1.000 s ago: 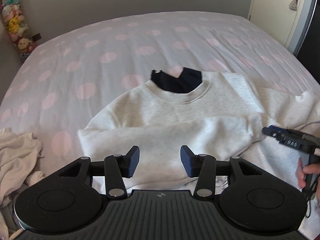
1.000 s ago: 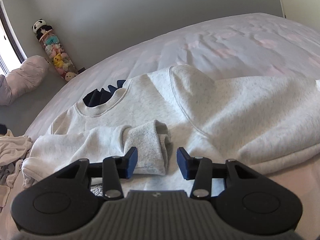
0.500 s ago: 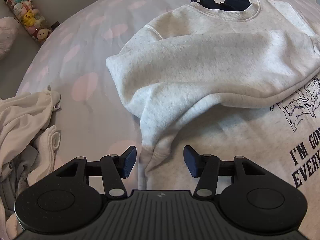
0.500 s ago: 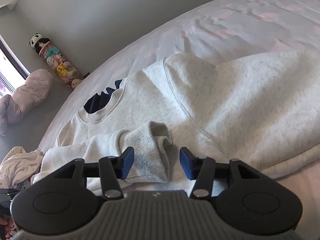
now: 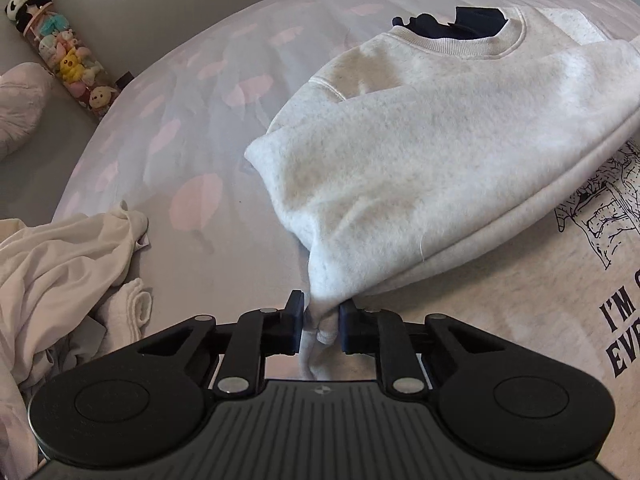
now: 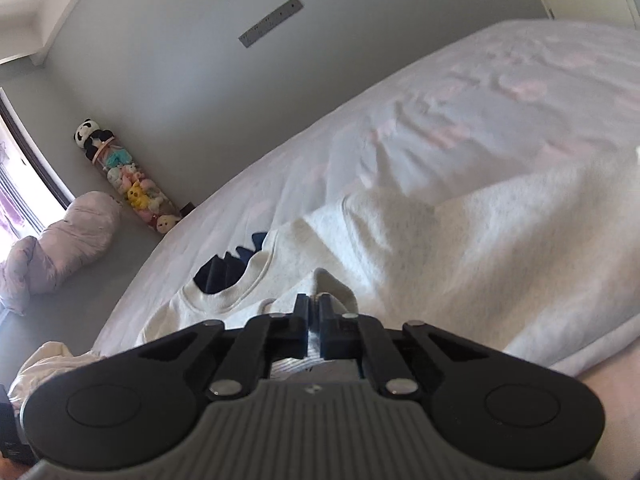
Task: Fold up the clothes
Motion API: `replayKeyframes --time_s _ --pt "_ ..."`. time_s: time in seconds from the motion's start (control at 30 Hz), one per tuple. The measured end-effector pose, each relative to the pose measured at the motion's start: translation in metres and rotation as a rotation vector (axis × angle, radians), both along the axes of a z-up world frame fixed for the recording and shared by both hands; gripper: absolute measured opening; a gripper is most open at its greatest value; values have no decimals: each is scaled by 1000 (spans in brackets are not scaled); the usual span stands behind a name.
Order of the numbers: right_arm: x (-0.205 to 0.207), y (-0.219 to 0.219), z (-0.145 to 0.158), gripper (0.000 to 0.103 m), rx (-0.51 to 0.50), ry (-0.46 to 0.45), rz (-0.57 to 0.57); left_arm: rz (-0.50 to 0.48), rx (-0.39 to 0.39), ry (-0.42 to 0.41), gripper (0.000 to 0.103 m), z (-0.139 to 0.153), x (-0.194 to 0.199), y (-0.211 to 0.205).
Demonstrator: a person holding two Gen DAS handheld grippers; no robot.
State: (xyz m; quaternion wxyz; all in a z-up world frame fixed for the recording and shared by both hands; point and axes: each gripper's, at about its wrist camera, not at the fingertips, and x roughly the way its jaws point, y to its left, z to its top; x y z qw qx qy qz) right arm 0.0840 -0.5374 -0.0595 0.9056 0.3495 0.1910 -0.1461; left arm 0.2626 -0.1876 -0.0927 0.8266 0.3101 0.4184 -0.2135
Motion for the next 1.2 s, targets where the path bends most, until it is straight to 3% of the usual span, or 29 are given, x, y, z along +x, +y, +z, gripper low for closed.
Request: replayKeyframes --time_s 0.07,0.2,0.27,0.43,0.5,0.6,0.73,0.8,0.87,0.9,1.2 --pt "-2 0 7 5 -37 13 -22 13 11 18 14 -4 2 2" --pt "11 1 -20 5 -52 180 -7 45 18 52 14 -11 6 8" --pt "11 -2 -33 5 -33 206 -6 55 6 58 14 -12 7 10" --pt "10 -4 -32 6 -43 226 -11 80 -3 88 14 -10 9 15" --pt "7 -6 -31 0 -60 256 -41 91 -7 90 16 -9 7 18" --pt "0 -15 -30 0 -9 226 -59 125 -13 104 16 -6 3 24" --pt "-6 -17 -16 6 -28 196 -80 185 13 109 28 2 -3 33" --pt "-11 -21 -11 15 -18 176 -101 223 34 101 28 10 -6 37" --pt "-18 -27 -5 35 -2 155 -131 254 71 81 28 17 -9 38" --pt "-22 -31 -2 36 10 145 -149 255 71 74 28 21 -12 40" --pt "-81 -67 16 44 160 76 -316 265 -65 88 29 56 -28 48"
